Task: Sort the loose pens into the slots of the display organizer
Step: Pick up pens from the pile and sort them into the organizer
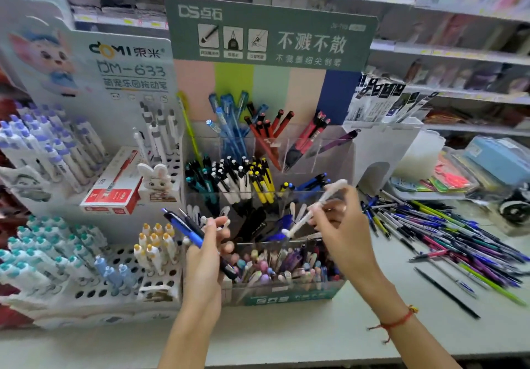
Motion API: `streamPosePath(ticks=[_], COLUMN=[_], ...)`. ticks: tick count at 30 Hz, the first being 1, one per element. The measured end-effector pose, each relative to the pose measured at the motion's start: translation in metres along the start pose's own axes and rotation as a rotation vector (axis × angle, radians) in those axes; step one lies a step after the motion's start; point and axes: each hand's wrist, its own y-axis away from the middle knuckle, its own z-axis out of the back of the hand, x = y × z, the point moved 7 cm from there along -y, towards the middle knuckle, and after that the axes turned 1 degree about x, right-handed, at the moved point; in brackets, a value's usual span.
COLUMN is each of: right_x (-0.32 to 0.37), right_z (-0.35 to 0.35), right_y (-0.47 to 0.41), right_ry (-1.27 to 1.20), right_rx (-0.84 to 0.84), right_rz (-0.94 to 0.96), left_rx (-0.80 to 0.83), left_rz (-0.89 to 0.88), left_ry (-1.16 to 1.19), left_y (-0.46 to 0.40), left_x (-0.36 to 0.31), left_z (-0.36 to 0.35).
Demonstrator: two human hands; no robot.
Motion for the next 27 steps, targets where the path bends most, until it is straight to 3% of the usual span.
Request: streamPosePath(ticks=[3, 7, 10, 20, 25, 27], right_x=[-0.010, -0.030, -0.037, -0.047, -0.059, -0.052], right_z=[0.018, 0.007, -0.006, -0.020, -0.049, -0.048], right_y=[-0.010, -0.017, -0.017, -0.009, -0.012, -0.015], right_ry=[0.049, 0.146, 0.372, 0.627, 0.873, 0.868], right_rx=[-0.073, -0.015, 0.041, 0.047, 0.323, 0.319], right_rz=[-0.010, -0.066, 0.013, 0.180, 0.103, 0.096], left_rx=[0.009, 0.026, 0.069, 0.210, 0.222, 0.224], left_rz=[0.013, 0.032, 0.034, 0.130, 0.174, 0.183], left_ry=[-0.003, 0.007, 0.085, 0.055, 0.123, 0.139], left_y=[-0.003, -0.001, 0.004, 0.008, 0.009, 0.009], left_x=[0.000, -0.005, -0.009, 0.003, 0.004, 0.004], left_z=[0.005, 0.005, 0.001, -0.003, -0.005, -0.004])
